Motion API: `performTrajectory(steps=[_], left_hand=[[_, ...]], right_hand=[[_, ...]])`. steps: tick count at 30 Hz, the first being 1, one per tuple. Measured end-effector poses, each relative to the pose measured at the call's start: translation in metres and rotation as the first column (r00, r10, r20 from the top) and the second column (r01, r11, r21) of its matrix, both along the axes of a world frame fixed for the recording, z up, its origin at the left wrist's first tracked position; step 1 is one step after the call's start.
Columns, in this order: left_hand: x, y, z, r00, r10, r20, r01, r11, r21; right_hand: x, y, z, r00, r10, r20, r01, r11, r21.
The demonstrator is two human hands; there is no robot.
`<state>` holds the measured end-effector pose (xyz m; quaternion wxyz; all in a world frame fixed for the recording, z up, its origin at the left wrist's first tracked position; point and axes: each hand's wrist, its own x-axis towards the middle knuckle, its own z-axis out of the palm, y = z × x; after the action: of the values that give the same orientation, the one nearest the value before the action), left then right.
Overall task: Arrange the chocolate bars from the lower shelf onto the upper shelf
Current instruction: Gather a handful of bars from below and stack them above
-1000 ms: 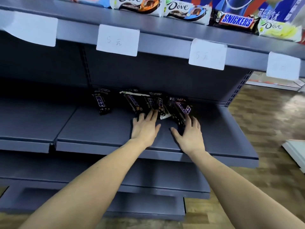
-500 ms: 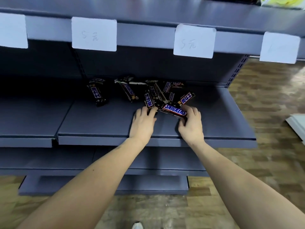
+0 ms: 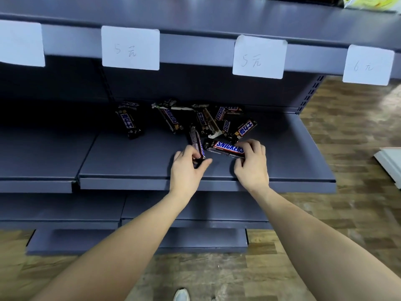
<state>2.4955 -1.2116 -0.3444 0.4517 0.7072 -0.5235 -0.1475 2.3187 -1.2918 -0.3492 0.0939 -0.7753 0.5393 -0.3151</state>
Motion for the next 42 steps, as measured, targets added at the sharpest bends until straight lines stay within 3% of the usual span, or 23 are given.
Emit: performTrajectory(steps=[6, 12, 17, 22, 24, 28, 36, 42], left_hand=[[0.01, 0.013, -0.003, 0.991, 0.013, 0.136, -0.01, 1.0, -0.023], [0.011, 0.018, -0.002, 0.981, -0.098, 0.168, 0.1, 0.995, 0.0], [0.005, 0.018, -0.004, 0.927, -0.239, 0.287, 0.242, 0.97, 0.028], [0.019, 0.008, 0.007, 0.949, -0.15, 0.276, 0.171, 0.984, -0.051], [0.031, -0.004, 0.011, 0.932, -0.143, 0.334, 0.154, 0.988, -0.007], [0.052, -0.017, 0.015, 0.898, -0.285, 0.335, 0.184, 0.935, 0.303], [0.056, -0.007, 0.016, 0.871, -0.31, 0.381, 0.201, 0.933, 0.3], [0.046, 0.017, 0.025, 0.855, -0.31, 0.416, 0.216, 0.942, 0.258]], right_hand=[[-0.001, -0.001, 0.001, 1.0, -0.006, -0.022, 0.005, 1.0, -0.029], [0.001, -0.002, -0.002, 0.999, -0.044, -0.026, 0.044, 0.999, -0.024], [0.001, -0.003, -0.003, 0.997, -0.067, -0.04, 0.065, 0.997, -0.034], [0.001, -0.005, -0.004, 0.995, -0.054, -0.089, 0.054, 0.999, 0.002], [0.001, -0.005, -0.004, 0.995, -0.05, -0.089, 0.049, 0.999, -0.005], [0.001, -0.004, -0.004, 0.996, -0.042, -0.073, 0.04, 0.999, -0.022], [-0.002, -0.004, -0.004, 0.999, -0.011, -0.039, 0.01, 0.999, -0.035], [-0.001, 0.004, 0.001, 0.999, 0.031, 0.034, -0.033, 0.996, 0.085]])
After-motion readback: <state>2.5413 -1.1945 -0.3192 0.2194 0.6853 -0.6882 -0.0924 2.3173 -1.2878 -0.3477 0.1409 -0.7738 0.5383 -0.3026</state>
